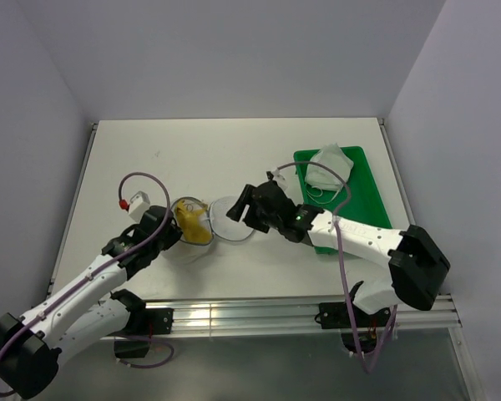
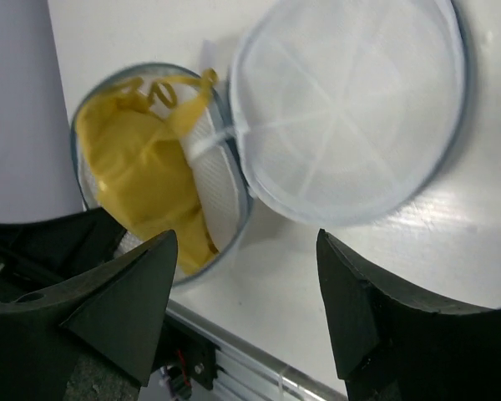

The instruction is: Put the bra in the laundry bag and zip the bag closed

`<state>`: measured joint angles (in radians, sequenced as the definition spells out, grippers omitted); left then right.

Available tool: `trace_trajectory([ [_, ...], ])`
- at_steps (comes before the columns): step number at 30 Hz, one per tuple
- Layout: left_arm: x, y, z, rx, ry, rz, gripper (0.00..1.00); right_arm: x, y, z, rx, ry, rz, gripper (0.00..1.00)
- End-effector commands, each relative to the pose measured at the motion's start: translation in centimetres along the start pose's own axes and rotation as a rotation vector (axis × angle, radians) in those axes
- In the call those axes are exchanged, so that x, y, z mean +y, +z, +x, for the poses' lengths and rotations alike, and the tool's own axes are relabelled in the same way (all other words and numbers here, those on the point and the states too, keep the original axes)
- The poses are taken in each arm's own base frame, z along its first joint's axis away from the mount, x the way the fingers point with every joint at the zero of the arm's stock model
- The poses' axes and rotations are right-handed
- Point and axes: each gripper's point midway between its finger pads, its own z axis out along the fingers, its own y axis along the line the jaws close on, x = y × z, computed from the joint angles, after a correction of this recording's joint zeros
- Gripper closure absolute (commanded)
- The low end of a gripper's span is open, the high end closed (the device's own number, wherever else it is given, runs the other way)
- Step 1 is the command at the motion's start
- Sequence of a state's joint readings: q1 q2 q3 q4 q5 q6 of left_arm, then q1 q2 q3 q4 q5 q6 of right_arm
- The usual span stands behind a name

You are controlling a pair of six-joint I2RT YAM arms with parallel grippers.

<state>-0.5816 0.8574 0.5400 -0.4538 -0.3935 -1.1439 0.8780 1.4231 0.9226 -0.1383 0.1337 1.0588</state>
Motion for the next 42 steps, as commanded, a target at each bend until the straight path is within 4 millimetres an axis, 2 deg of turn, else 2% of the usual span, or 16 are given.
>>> trace_trajectory([
  [1,1.5,0.3,0.6,0.022,-0.061,-0.053,1.0,-1.3,-0.3,1.7,0.043,0.079,-0.019,0.25],
  [3,1.5,0.3,0.9,0.046,-0.075,-0.045,1.0,-0.8,-0.1,2.9,0.089,0.122,-0.065,0.25],
  [4,1.5,0.3,0.8,0.049,-0.081,-0.044,1.0,-1.8,0.4,4.0,0.113,0.129,-0.041,0.25],
  [5,1.6,0.2,0.9,0.056,-0.079,-0.048,1.0,-1.2,0.6,4.5,0.118,0.137,-0.069,0.25],
  [7,1.2,0.0,0.7,0.062,-0.077,-0.032,1.0,-1.9,1.2,5.7,0.139,0.171,-0.06,0.25],
  [8,1.3,-0.1,0.8,0.07,-0.072,-0.04,1.0,-1.1,1.3,5.7,0.133,0.19,-0.104,0.25],
  [9,1.0,-0.4,0.8,0.078,-0.071,-0.025,1.0,-1.8,1.6,6.3,0.139,0.225,-0.1,0.25],
  [16,0.8,-0.9,0.8,0.091,-0.063,-0.003,1.0,-1.7,2.7,6.8,0.114,0.323,-0.138,0.23],
  [17,0.8,-1.0,0.8,0.093,-0.062,0.001,1.0,-1.4,2.8,6.3,0.083,0.347,-0.15,0.23],
  [19,0.6,-1.0,1.0,0.1,-0.063,0.012,1.0,-2.2,3.1,6.5,0.065,0.369,-0.14,0.22],
  [21,0.4,-1.0,1.1,0.105,-0.065,0.024,1.0,-2.1,3.6,6.0,0.038,0.397,-0.149,0.22],
  [27,0.4,-1.2,1.1,0.108,-0.052,0.026,1.0,-3.1,5.6,7.2,0.062,0.446,-0.113,0.22],
  [30,0.3,-1.3,1.0,0.105,-0.05,0.036,1.0,-3.7,5.9,7.1,0.044,0.471,-0.108,0.22],
  [36,0.5,-1.4,1.2,0.118,-0.04,0.034,1.0,-3.6,6.5,5.1,-0.046,0.477,-0.112,0.23],
  [39,0.3,-1.7,1.1,0.117,-0.03,0.04,1.0,-3.6,7.1,3.7,-0.089,0.473,-0.108,0.27],
  [42,0.1,-1.9,0.8,0.113,-0.014,0.045,1.0,-3.5,7.6,2.6,-0.123,0.456,-0.107,0.39],
])
